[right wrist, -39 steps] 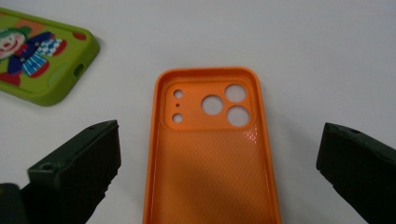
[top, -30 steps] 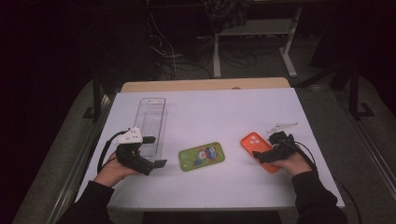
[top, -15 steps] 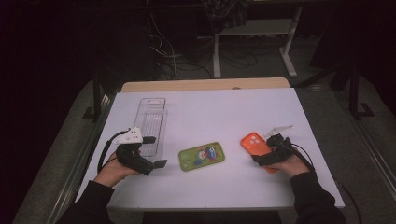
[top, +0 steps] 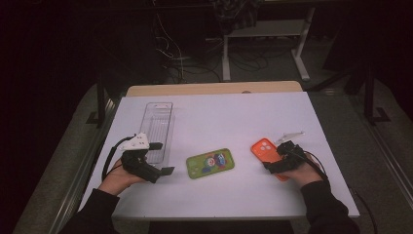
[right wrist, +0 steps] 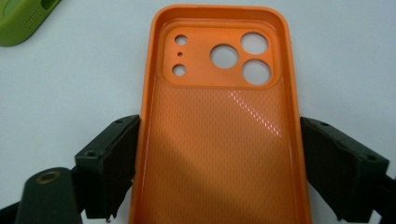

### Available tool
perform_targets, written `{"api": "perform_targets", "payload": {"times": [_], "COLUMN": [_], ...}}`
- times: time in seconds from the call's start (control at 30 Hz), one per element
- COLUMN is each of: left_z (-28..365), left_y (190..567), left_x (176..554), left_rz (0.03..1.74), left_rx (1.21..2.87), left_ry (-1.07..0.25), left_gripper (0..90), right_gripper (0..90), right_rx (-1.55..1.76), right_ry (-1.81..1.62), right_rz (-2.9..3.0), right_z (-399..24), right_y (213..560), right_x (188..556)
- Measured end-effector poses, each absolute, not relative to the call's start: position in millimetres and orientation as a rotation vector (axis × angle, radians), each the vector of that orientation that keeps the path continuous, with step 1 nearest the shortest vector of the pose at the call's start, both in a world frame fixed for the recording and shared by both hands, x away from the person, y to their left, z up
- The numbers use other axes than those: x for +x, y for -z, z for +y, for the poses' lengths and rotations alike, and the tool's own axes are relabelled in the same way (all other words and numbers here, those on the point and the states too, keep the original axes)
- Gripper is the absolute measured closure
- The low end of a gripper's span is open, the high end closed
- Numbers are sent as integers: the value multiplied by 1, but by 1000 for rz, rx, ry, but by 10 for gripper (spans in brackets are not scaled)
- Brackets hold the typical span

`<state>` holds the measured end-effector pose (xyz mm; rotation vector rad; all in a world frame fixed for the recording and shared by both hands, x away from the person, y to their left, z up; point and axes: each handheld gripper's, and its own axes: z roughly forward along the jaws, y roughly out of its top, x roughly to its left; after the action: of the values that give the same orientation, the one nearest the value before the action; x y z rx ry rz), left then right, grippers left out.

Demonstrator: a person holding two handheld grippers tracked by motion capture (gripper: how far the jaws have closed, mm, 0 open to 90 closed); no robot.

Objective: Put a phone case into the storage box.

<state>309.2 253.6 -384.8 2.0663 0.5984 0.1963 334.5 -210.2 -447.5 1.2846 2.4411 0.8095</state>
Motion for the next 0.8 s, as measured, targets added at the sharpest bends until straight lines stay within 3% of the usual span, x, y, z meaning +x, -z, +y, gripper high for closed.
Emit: {"api": "perform_targets", "payload": {"times": [0.4,0.8], "left_z": [251,236], "left_y": [379,364], "left_x": [311,320], "left_rz": [586,544], "left_rx": [2070,2070], "left_ry": [-185,-171], "left_gripper": [0,0], "right_gripper": [152,152], "right_rx": [1286,1195], "right_ry": [-826,-908], "right_rz": [2462,2505], "right_z": [-212,-210], "right_y": [441,405], "right_x": [337,343]}}
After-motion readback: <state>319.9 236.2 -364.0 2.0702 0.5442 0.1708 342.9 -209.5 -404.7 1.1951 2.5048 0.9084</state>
